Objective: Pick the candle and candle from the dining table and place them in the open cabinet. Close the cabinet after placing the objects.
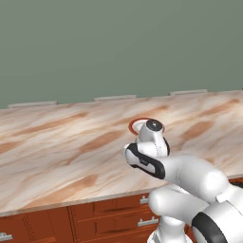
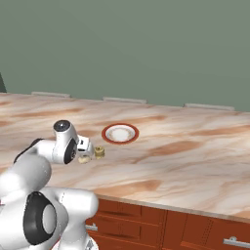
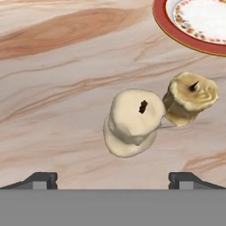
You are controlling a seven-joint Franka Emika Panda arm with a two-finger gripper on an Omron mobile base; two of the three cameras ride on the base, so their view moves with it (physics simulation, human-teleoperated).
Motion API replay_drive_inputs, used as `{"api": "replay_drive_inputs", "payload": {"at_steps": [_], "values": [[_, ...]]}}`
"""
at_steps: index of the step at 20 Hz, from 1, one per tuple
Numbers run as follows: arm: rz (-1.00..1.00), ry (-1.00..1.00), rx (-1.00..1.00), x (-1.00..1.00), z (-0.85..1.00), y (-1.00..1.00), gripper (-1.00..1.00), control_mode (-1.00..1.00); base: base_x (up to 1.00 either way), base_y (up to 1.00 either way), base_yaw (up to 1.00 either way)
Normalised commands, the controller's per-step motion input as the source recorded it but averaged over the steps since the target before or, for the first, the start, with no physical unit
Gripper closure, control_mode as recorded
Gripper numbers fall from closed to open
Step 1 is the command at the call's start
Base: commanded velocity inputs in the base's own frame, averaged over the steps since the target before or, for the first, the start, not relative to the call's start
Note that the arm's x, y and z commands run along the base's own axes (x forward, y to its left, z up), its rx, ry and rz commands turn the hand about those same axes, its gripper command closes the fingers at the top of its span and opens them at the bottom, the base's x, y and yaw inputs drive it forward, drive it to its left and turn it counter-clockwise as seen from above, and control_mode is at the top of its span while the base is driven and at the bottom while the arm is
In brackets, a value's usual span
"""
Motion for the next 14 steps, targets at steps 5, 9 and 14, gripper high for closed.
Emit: {"api": "replay_drive_inputs", "payload": {"at_steps": [5, 9, 14], "values": [[0.05, -0.09, 0.00, 0.06, -0.41, -0.01, -1.00, -1.00, 0.00, 0.00, 0.00], [0.00, -0.08, 0.00, 0.03, -0.41, -0.12, -1.00, -1.00, 0.00, 0.00, 0.00], [0.00, -0.06, -0.04, 0.00, -0.37, -0.22, -1.00, -1.00, 0.00, 0.00, 0.00]]}}
